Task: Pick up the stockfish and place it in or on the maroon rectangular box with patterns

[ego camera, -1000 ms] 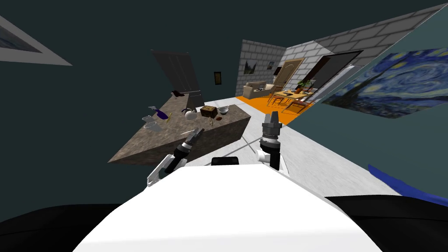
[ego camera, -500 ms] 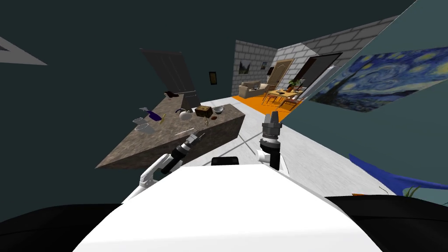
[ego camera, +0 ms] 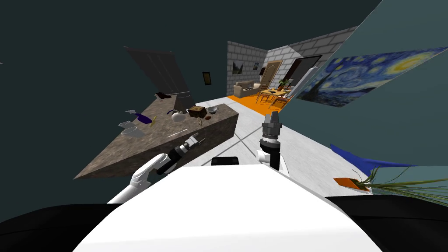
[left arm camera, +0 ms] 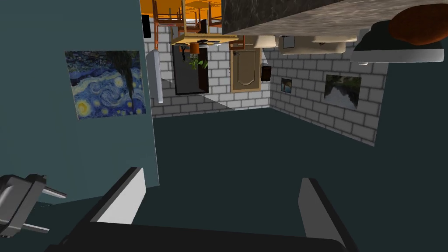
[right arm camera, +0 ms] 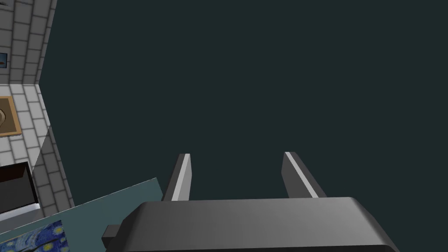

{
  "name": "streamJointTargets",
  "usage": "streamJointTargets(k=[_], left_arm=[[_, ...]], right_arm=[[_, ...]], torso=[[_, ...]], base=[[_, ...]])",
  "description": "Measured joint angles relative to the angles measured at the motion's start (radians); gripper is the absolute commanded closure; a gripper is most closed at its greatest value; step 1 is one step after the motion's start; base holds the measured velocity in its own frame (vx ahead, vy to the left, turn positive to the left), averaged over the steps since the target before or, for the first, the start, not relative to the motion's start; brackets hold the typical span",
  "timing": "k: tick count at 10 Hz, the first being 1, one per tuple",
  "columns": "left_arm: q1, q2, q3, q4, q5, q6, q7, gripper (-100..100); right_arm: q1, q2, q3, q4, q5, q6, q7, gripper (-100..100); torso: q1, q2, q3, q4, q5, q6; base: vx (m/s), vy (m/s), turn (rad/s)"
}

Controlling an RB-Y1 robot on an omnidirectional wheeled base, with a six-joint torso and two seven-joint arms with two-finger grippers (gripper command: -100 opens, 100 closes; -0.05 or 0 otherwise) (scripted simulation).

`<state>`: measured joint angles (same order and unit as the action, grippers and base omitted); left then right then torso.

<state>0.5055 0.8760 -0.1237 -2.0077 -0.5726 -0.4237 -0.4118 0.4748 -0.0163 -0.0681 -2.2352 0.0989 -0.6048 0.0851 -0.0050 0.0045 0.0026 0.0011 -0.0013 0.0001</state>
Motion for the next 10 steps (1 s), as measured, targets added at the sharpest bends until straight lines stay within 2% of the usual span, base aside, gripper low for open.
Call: streamJointTargets(k=[2, 7, 10], left_arm=[[0.002, 0.051, -0.01, 0.025, -0.059, -0.007, -0.029, -100], [0.006, 0.183, -0.01, 0.099, -0.189, -0.049, -0.092, -100], [-0.002, 0.261, -0.026, 0.151, -0.279, -0.066, -0.13, -100]], right_arm=[[0.0, 0.0, 0.0, 0.0, 0.0, 0.0, 0.0, 0], [0.0, 0.0, 0.0, 0.0, 0.0, 0.0, 0.0, 0], [0.0, 0.0, 0.0, 0.0, 0.0, 0.0, 0.0, 0]], torso=[[0.0, 0.0, 0.0, 0.0, 0.0, 0.0], [0.002, -0.001, -0.001, 0.0, 0.0, -0.001], [0.001, -0.001, -0.001, 0.0, 0.0, 0.0]], base=[[-0.042, -0.091, -0.148], [-0.028, -0.093, -0.164], [-0.018, -0.078, -0.125]])
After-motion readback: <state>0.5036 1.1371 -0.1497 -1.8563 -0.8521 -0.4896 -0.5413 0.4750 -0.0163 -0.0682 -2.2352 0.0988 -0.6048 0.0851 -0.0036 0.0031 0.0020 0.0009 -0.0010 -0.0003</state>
